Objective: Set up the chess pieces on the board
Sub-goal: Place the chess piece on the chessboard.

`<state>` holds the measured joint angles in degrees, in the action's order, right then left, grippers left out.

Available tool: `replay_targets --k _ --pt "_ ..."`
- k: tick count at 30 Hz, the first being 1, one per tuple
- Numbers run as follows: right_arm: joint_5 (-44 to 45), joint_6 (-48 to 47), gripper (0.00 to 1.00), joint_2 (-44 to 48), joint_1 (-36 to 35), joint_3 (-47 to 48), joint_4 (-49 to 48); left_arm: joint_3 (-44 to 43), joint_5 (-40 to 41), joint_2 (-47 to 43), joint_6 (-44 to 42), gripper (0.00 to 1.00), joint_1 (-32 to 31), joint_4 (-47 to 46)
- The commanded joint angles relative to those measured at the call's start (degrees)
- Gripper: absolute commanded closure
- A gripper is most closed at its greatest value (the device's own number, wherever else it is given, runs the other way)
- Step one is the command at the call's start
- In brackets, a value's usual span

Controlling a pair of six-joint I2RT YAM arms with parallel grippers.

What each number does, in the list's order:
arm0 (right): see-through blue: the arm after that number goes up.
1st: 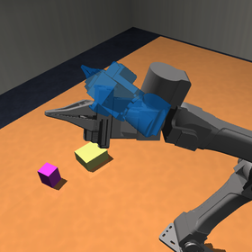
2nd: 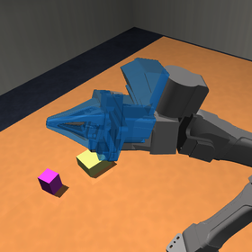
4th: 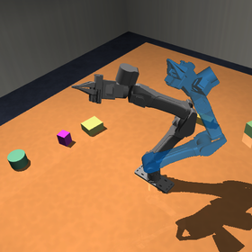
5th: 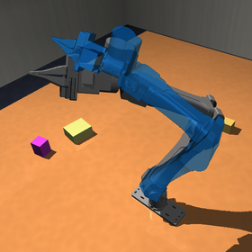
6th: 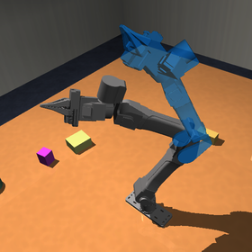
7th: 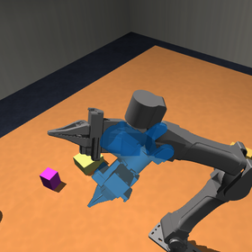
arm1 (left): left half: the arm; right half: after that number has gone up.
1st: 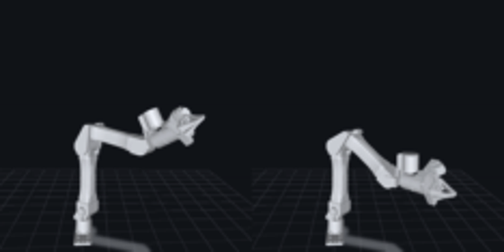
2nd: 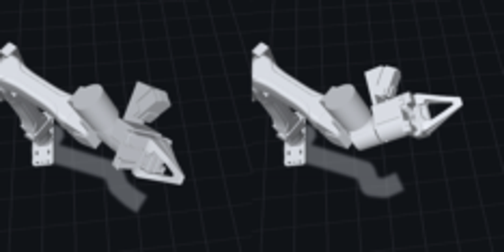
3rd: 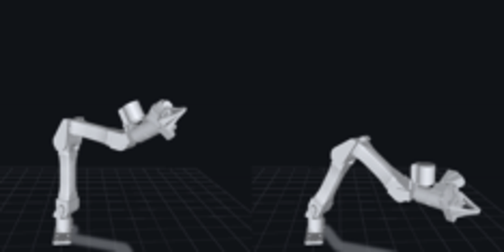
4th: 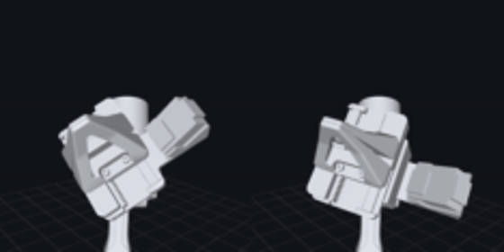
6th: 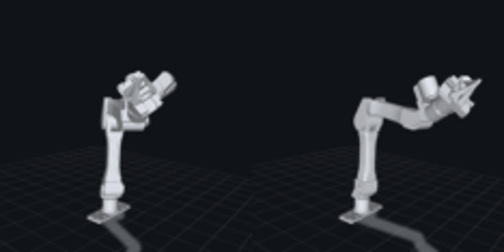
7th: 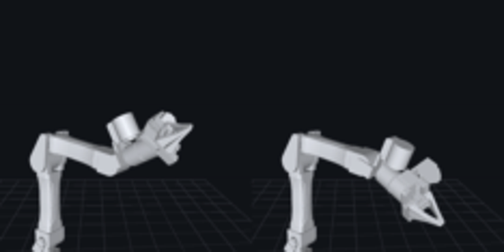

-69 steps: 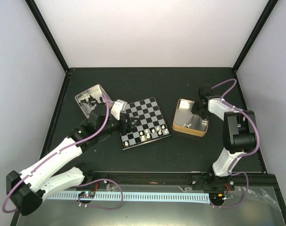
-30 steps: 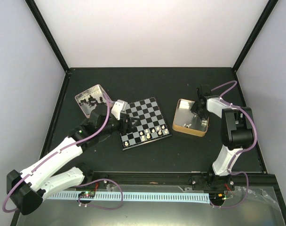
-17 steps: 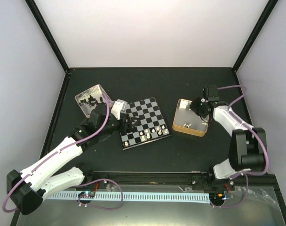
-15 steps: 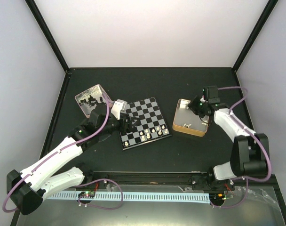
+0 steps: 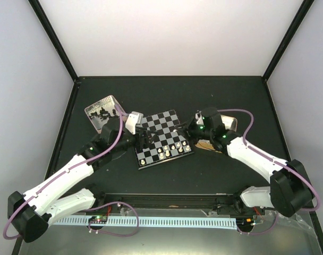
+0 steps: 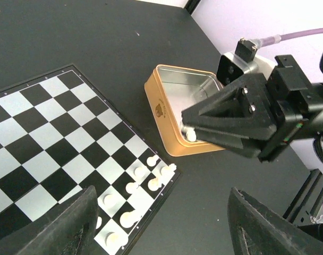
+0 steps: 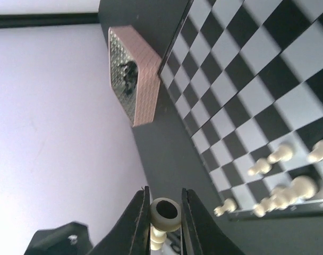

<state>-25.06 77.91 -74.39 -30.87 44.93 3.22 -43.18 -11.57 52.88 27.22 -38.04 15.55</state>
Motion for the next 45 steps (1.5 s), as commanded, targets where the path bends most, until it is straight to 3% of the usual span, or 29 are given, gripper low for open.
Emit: replay_targets --k 1,10,17,38,45 --pt "1.2 9.1 0.91 -0.3 -4.3 1.6 -4.4 1.1 0.6 0.5 2.8 0.34 -0.6 -4.7" --pt "1.1 12.5 0.91 -3.0 -8.7 4.6 -6.4 1.1 -1.8 4.9 2.3 0.44 -1.2 -10.6" --pt "-0.2 13.4 0.91 -4.2 -9.6 4.9 -8.0 0.6 -3.7 8.5 1.6 0.64 -1.8 -12.3" --pt "-6.2 17.2 0.91 -7.3 -10.2 4.8 -14.8 1.0 -1.1 10.4 -2.8 0.80 -2.2 -14.1" --pt "-7.7 16.9 0.88 -7.6 -10.3 5.0 -15.4 1.3 1.6 9.2 -5.1 0.98 -2.2 -13.3"
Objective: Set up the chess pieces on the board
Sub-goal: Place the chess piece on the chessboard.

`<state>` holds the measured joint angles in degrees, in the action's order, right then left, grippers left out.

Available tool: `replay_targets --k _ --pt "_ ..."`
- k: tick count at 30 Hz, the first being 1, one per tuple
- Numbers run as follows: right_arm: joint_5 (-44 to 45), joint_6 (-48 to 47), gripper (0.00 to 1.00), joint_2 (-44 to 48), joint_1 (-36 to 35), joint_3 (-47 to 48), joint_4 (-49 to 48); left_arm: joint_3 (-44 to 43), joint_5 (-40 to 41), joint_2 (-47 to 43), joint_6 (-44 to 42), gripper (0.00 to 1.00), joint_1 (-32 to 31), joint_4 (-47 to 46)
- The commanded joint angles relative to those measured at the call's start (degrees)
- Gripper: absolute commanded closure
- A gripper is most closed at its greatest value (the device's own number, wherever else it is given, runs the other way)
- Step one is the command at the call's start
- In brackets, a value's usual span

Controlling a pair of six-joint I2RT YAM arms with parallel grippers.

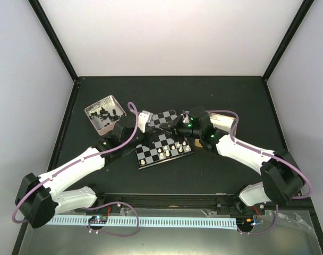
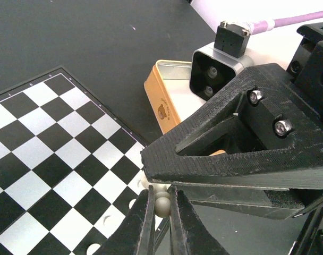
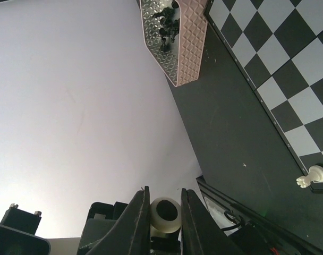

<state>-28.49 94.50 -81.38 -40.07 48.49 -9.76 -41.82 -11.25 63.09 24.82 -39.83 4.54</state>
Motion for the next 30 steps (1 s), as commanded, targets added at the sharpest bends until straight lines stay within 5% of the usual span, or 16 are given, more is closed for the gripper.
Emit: replay_targets --k 1,9,16,23,30 --pt "-4.4 0.0 0.85 -0.7 -1.1 1.5 -2.2 -0.1 1.5 -1.3 -3.0 0.98 -0.4 -1.9" --pt "-1.9 -7.2 0.45 -0.8 1.3 3.7 -0.1 -3.2 3.7 -3.1 -4.8 0.98 -0.5 11.7" --pt "2.2 -19.1 0.42 1.0 6.7 5.3 8.4 -8.0 4.5 -0.4 -4.8 0.98 -0.4 29.1" --pt "10.6 -27.1 0.42 6.6 11.7 2.2 15.8 -19.3 0.8 16.4 -7.0 0.98 -0.5 46.5" --pt "13.2 -29.7 0.42 9.4 14.5 0.5 18.4 -26.3 0.8 27.4 -9.4 0.99 -0.4 51.2"
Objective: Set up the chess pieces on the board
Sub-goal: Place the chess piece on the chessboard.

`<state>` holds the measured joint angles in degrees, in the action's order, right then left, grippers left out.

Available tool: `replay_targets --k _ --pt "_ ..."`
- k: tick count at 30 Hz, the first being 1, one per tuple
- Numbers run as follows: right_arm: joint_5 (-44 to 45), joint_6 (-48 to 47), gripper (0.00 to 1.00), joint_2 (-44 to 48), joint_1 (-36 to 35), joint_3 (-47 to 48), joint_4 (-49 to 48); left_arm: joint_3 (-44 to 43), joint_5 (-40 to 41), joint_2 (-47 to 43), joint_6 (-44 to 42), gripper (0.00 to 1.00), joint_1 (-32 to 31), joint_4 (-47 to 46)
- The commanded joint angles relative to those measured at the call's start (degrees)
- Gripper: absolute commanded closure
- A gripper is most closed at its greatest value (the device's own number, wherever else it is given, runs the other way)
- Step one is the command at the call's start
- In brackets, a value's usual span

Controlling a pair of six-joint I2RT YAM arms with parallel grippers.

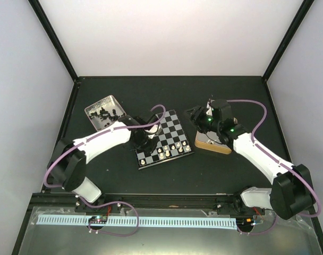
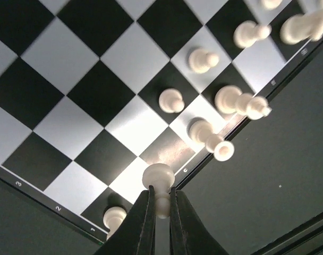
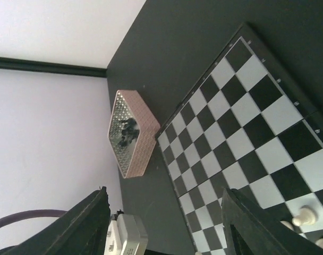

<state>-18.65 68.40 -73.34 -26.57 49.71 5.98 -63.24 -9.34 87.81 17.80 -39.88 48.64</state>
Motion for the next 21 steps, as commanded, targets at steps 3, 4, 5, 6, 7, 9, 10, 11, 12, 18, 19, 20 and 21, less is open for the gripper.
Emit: replay_targets --k 3,4,5,6,7,9,10,11,12,18,19,20,21 --pt "3.8 -3.8 0.42 1.7 1.2 -1.1 2.8 -6.3 -0.9 6.3 -2.5 0.98 -0.5 8.2" --pt "3.7 -3.9 0.42 1.6 1.2 -1.1 2.8 -6.6 -0.9 7.4 -2.6 0.98 -0.4 8.3" --pt "3.6 -4.0 0.42 1.4 1.4 -1.0 2.9 -6.9 -0.9 8.3 -2.7 0.98 -0.4 8.3" --pt "3.6 -4.2 0.42 1.3 1.3 -1.0 3.0 -7.2 -0.9 9.1 -2.8 0.98 -0.4 8.3" --pt "3.6 -4.2 0.42 1.2 1.4 -0.9 3.1 -7.5 -0.7 9.8 -2.8 0.97 -0.4 8.2" --pt "3.6 -4.3 0.42 1.2 1.5 -0.9 3.2 -8.4 -0.4 11.2 -2.9 0.97 -0.4 7.9" --pt "3.6 -4.3 0.42 1.2 1.5 -0.9 3.2 -9.0 -0.3 12.0 -2.9 0.97 -0.4 8.0" --pt "3.6 -4.3 0.42 1.1 1.5 -0.9 3.2 -9.6 -0.1 12.8 -3.0 0.97 -0.4 8.1" --pt "3.6 -4.4 0.42 1.2 1.5 -0.9 3.3 -10.0 0.1 13.5 -2.9 0.97 -0.4 8.1" --pt "3.6 -4.4 0.42 1.6 1.5 -0.8 4.1 -10.8 0.2 16.3 -3.0 0.96 -0.4 7.8" --pt "3.6 -4.4 0.43 1.7 1.5 -0.9 4.3 -10.8 0.2 16.7 -2.9 0.96 -0.5 7.8" --pt "3.6 -4.4 0.43 1.8 1.5 -1.0 4.5 -10.9 0.4 17.1 -2.9 0.96 -0.4 7.9" --pt "3.7 -4.4 0.43 2.1 1.5 -1.0 4.5 -10.9 0.4 17.3 -2.9 0.96 -0.5 8.0"
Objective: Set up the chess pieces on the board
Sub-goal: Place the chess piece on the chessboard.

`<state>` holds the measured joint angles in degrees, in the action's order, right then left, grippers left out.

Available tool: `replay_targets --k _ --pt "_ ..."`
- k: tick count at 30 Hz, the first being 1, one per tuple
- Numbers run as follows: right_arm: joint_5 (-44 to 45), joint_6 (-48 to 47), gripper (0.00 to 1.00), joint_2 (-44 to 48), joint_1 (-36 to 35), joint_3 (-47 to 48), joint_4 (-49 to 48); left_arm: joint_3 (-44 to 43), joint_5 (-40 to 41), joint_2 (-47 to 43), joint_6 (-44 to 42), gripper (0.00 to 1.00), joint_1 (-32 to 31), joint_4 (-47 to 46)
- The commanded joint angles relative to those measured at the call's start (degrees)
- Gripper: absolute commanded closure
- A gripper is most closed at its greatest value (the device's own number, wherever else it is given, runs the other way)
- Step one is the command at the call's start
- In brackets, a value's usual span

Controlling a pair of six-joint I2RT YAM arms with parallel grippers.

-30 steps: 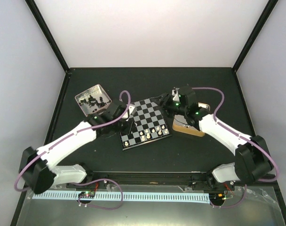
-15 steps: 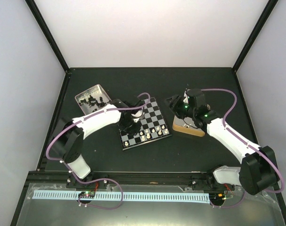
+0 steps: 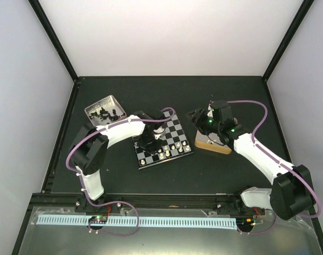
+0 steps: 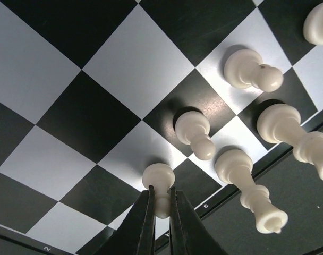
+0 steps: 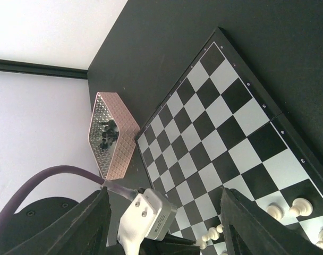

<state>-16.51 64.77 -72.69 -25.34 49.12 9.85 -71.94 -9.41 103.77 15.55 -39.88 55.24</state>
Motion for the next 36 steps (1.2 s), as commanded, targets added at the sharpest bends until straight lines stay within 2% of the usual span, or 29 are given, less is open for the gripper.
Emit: replay_targets --k 1,16,20,24,29,36 --pt "1.8 -0.7 0.43 1.5 0.3 -0.4 0.8 -2.2 0.7 1.5 -0.5 0.96 -0.4 1.4" --pt "2.3 -0.8 0.43 3.3 0.3 -0.2 2.0 -3.2 3.3 4.0 -0.9 0.89 -0.4 0.5" --pt "2.5 -0.8 0.43 4.1 0.3 -0.2 2.5 -3.2 3.5 4.0 -1.0 0.83 -0.4 0.6" --pt "2.8 -0.9 0.43 5.0 0.3 -0.1 3.1 -3.3 3.5 3.5 -0.8 0.72 -0.4 0.6" --pt "3.8 -1.6 0.43 6.5 0.3 0.2 5.1 -3.1 3.6 1.9 -0.3 0.69 -0.4 -0.2" --pt "8.4 -8.4 0.43 9.2 0.3 2.1 13.0 1.0 2.9 -7.3 1.2 0.59 -0.4 -4.1"
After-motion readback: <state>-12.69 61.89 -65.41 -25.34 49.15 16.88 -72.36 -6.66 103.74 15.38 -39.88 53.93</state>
